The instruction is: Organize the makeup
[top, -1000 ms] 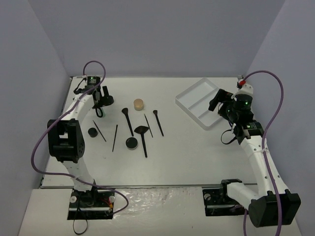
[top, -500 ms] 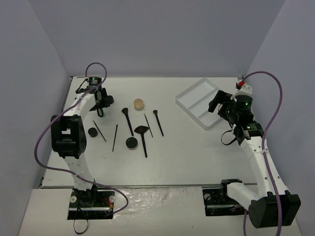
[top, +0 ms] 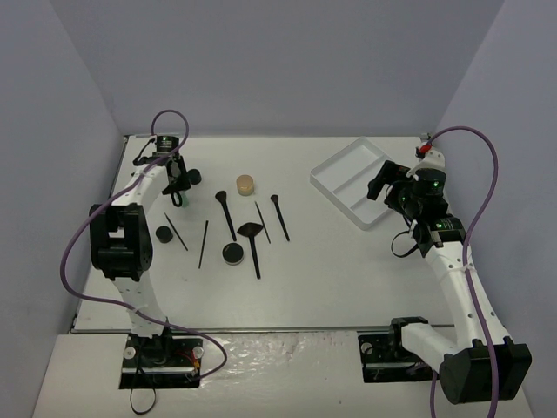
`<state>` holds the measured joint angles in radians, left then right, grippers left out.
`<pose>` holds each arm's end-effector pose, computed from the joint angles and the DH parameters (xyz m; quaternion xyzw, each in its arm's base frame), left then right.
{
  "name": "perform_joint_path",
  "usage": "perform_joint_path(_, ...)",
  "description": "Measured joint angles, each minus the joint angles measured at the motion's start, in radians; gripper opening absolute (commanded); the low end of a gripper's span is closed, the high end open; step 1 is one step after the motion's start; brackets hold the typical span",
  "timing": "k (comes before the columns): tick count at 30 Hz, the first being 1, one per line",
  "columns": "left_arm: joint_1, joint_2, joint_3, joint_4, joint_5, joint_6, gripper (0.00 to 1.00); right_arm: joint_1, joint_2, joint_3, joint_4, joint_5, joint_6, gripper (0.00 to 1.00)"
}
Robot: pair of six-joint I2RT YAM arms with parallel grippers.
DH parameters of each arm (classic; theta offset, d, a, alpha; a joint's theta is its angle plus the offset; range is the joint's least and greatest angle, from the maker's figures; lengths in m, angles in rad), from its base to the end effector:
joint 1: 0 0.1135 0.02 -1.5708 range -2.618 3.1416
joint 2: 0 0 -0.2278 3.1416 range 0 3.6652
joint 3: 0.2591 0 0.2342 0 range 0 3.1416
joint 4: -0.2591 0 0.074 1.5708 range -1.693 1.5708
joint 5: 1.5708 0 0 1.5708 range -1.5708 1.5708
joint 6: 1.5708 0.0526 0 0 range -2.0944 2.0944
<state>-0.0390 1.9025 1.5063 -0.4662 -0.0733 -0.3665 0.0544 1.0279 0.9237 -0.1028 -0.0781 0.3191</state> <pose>0.4083 -0.0121 0.2008 -0.1653 0.9227 -0.0361 0.3464 0.2568 0.0181 0.3187 0.0780 0.7722 0.1467 0.6132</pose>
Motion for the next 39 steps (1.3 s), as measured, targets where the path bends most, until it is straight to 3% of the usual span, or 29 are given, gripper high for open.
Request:
perform_joint_path(7,-0.047,-0.092,-0.006,-0.048,0.033,0.022,0.00,0.000,0.000,0.000,0.000,-0.020,-0.012,1.00)
perform_joint_path(10,-0.157,-0.171,-0.007,-0.061,0.032,0.032,0.00,0.000,-0.001,0.000,0.000,-0.025,-0.020,1.00)
perform_joint_path(14,-0.387,-0.232,-0.001,-0.061,0.040,0.042,0.00,0.006,-0.007,0.000,0.000,-0.028,-0.035,1.00)
perform_joint_path(18,-0.599,-0.200,0.047,-0.076,0.061,0.047,0.00,0.008,-0.016,0.000,0.000,-0.028,-0.041,1.00)
perform_joint_path(22,-0.741,-0.125,0.111,-0.075,0.067,0.049,0.00,0.013,-0.027,0.000,-0.003,-0.027,-0.051,1.00)
perform_joint_path(26,-0.801,-0.025,0.181,-0.078,0.064,0.054,0.00,0.013,-0.046,0.000,-0.017,-0.026,-0.063,1.00)
perform_joint_path(35,-0.825,0.164,0.246,-0.061,0.033,0.080,0.03,0.013,-0.090,0.000,-0.052,-0.001,-0.088,1.00)
perform_joint_path(39,-0.844,0.166,0.236,-0.032,0.020,0.083,0.20,0.013,-0.100,0.000,-0.060,0.002,-0.090,1.00)
